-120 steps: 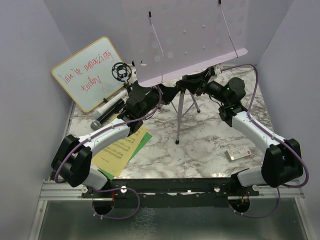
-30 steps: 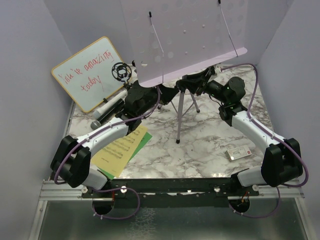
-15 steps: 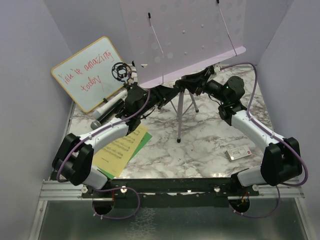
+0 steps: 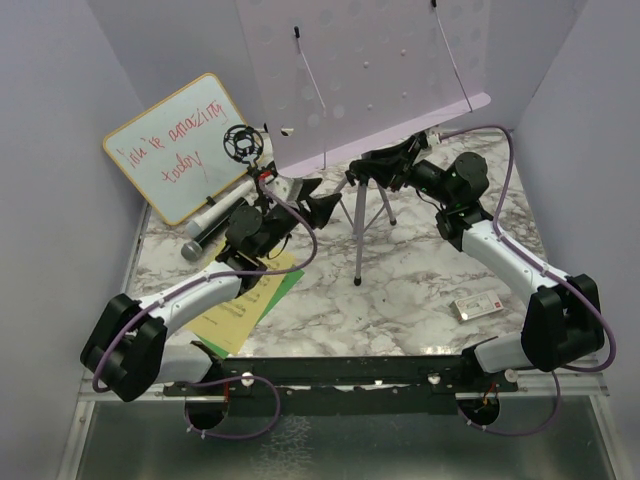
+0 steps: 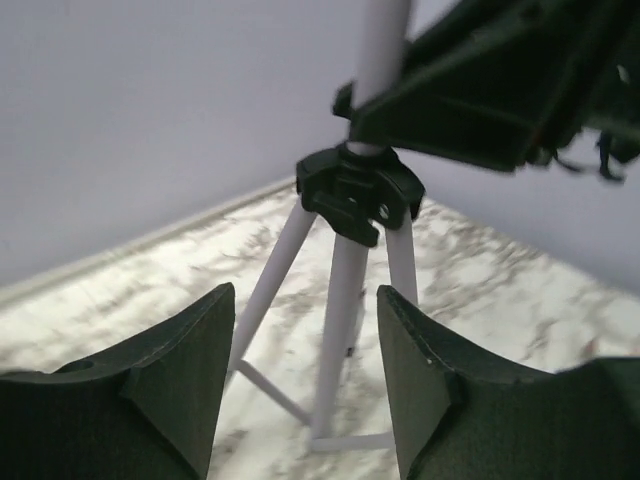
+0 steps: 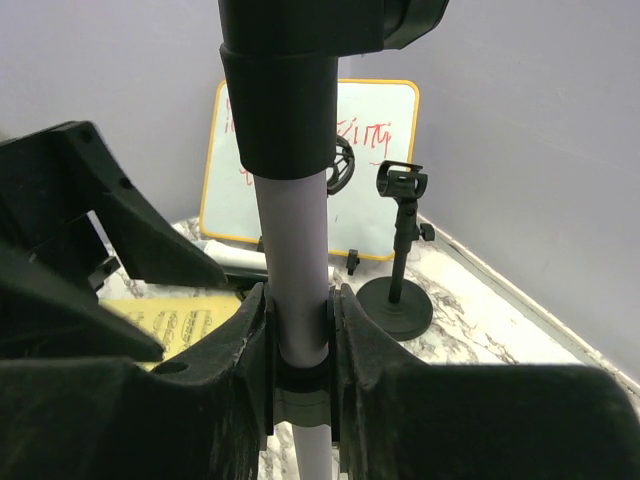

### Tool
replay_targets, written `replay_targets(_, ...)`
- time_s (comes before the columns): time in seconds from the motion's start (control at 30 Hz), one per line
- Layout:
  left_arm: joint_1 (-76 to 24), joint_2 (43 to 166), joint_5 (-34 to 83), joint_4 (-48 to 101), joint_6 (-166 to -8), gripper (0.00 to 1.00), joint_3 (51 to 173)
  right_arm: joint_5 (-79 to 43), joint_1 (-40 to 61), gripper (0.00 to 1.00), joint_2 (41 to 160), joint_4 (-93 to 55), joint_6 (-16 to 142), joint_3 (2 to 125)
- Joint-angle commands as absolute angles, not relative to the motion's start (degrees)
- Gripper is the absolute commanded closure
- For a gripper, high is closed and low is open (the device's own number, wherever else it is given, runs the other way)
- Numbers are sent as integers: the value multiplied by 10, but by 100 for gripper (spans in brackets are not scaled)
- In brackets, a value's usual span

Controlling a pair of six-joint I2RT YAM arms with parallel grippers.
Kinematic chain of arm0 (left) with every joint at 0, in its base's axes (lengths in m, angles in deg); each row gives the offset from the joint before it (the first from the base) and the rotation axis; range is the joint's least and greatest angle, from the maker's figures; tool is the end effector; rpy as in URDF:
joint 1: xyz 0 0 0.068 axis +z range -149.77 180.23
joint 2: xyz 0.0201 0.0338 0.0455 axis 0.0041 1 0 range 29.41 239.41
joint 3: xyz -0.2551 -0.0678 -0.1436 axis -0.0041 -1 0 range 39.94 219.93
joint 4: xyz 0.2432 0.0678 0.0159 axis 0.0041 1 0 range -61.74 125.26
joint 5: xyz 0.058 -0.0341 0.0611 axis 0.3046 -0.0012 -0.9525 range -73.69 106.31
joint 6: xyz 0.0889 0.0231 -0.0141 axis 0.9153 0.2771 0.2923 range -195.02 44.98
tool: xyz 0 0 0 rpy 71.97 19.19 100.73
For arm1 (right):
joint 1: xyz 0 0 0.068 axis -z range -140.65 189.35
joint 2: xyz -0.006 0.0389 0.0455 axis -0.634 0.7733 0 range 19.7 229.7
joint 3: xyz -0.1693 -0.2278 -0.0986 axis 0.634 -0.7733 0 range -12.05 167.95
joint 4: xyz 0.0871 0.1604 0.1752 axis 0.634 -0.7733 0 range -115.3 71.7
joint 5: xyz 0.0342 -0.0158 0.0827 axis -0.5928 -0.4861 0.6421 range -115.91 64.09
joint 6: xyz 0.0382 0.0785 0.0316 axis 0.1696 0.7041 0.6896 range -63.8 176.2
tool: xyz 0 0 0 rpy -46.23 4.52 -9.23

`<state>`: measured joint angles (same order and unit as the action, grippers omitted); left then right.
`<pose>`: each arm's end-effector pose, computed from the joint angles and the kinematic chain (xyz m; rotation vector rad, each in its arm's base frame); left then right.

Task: Pack up the instrument practice props
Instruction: Unscrew the knob on the music stand.

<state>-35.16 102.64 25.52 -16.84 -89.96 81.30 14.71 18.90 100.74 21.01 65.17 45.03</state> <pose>0.2531 -0.1963 0.3558 0.3849 1.3391 -0.8452 0.3061 0.1721 0.3978 -0.7478 1.2140 0.8862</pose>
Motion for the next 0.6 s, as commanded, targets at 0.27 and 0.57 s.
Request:
replay_targets(0.27,-399,1043,353,-278,-236,36,765,209,180,99,1018,142,672,457)
replay_targets(0.57,-423,1093,315,-227,-33,38,816,212,180,99,1013,144,670,454)
